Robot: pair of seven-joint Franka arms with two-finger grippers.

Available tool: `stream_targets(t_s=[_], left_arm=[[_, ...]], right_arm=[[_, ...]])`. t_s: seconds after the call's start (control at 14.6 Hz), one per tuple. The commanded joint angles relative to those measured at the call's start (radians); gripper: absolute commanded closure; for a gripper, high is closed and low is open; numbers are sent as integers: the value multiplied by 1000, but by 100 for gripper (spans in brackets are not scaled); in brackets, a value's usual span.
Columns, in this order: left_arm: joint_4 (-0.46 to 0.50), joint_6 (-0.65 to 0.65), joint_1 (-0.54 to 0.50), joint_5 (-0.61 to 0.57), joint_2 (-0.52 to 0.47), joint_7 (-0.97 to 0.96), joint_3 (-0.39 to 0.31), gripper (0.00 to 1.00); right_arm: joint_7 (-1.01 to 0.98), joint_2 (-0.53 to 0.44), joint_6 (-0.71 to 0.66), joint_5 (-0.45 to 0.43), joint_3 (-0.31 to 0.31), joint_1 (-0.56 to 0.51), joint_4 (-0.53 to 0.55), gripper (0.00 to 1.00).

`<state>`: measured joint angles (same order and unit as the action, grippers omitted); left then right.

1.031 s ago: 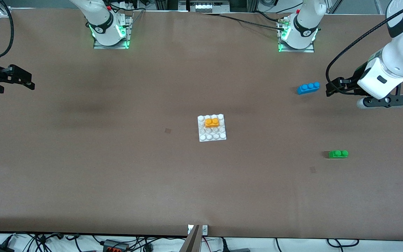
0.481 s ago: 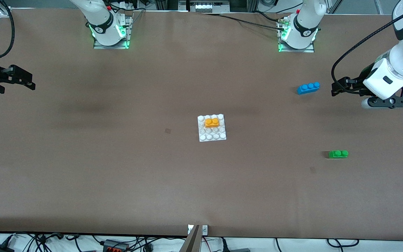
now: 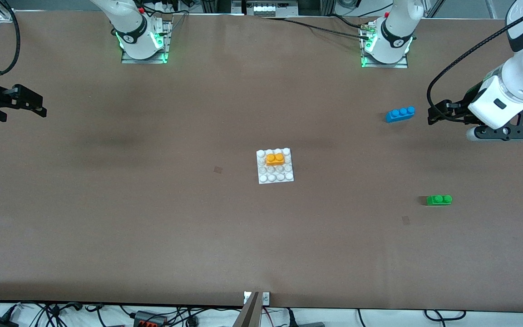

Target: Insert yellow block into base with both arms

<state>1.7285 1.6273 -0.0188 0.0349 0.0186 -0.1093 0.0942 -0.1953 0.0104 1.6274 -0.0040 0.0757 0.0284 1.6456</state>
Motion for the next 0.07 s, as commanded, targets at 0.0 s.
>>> stream_targets(t_s=[0.0], left_arm=[[16, 3, 14, -20, -19, -6, -11, 0]], right_arm=[[10, 6, 0, 2, -4, 2, -13, 0]])
